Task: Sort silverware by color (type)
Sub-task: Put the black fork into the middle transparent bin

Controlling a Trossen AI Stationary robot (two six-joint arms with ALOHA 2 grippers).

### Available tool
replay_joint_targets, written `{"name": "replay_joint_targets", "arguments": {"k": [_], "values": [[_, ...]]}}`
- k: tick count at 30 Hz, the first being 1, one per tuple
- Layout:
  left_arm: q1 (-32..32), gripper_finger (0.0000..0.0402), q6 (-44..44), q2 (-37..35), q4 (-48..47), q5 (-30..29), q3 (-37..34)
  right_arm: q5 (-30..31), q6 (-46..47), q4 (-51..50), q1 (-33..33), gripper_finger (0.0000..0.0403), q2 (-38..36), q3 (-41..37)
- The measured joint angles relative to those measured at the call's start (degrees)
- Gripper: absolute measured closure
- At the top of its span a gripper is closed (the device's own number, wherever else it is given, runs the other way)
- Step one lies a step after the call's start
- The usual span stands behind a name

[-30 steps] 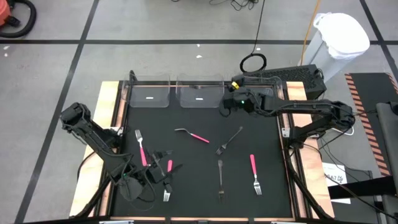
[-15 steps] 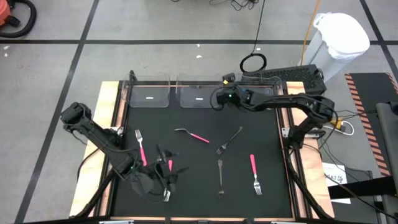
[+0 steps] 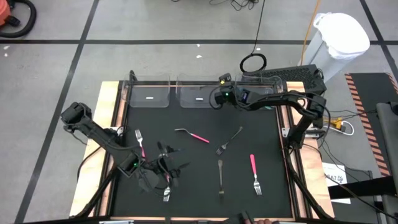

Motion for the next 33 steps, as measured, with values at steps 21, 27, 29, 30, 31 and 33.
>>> {"name": "replay_joint_targets", "arguments": {"k": [21,27,29,30,31,33], "values": [[5.06,0.0118,0.54,0.39,0.03,4.97,0.00,0.67,-13.43,4.70,0.40,0.0398,9.30,7.57],[5.26,0.0118,2.61,0.39,0.02,6.22,0.00,0.77,-14.12,2.42,0.43,0.0398,11.54,10.41],[5.24,0.0118,3.16,0.39,0.03,6.25,0.00,0.73,-14.79,2.04,0.43,0.0398,11.81,10.64],[5.24,0.0118,3.19,0.39,0.01,6.25,0.00,0.77,-14.99,1.90,0.43,0.0396,11.83,10.64],[5.24,0.0118,3.24,0.39,0.01,6.25,0.00,0.66,-14.90,1.86,0.45,0.0393,11.82,10.67],[5.24,0.0118,3.61,0.39,0.01,6.25,0.00,0.62,-14.34,1.96,0.47,0.0382,11.80,10.69]]}}
